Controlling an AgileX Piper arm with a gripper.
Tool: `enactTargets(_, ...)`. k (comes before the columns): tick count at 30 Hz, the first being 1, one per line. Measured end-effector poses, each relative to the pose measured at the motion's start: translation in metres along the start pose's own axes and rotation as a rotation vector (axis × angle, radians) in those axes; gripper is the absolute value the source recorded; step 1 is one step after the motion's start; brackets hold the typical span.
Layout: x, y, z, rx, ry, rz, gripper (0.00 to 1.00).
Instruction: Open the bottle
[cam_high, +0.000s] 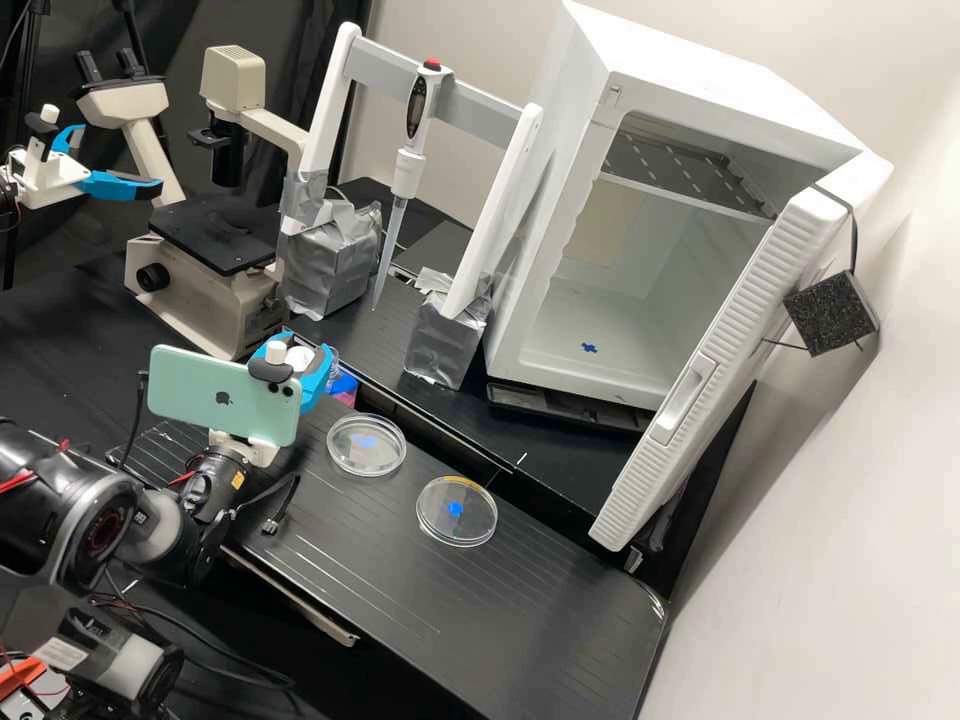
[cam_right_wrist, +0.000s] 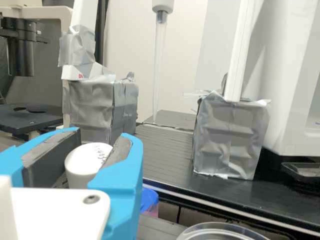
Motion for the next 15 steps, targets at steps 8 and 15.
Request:
enactTargets(8, 0.003, -0.007, 0.005, 0.001, -0.024, -0.043, 0.0)
enactTargets(15, 0.005, -0.016, 0.009, 0.011, -0.041, -0.097, 0.0)
